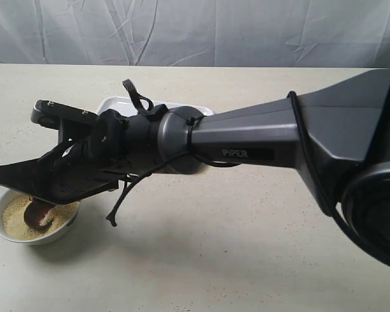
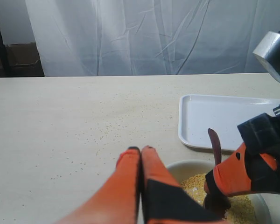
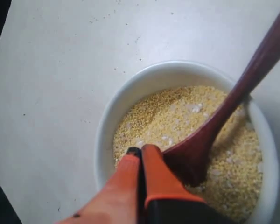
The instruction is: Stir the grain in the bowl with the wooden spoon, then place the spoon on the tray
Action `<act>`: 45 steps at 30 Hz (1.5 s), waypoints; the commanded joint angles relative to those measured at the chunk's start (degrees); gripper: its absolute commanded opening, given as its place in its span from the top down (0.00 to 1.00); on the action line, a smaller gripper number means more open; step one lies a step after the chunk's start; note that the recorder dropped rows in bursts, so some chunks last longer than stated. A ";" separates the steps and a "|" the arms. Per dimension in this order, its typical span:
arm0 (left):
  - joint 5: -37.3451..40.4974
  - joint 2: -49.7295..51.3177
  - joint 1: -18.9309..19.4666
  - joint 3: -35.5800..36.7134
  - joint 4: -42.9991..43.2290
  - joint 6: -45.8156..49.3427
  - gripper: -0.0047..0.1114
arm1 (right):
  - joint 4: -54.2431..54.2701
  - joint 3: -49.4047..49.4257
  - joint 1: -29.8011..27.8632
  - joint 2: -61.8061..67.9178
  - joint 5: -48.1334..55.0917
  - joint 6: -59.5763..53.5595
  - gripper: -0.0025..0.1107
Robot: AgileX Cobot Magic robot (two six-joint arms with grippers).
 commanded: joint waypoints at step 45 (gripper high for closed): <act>-0.89 -0.30 -0.21 0.17 0.00 0.01 0.96 | 49.95 4.59 -20.11 8.22 24.49 -49.78 0.50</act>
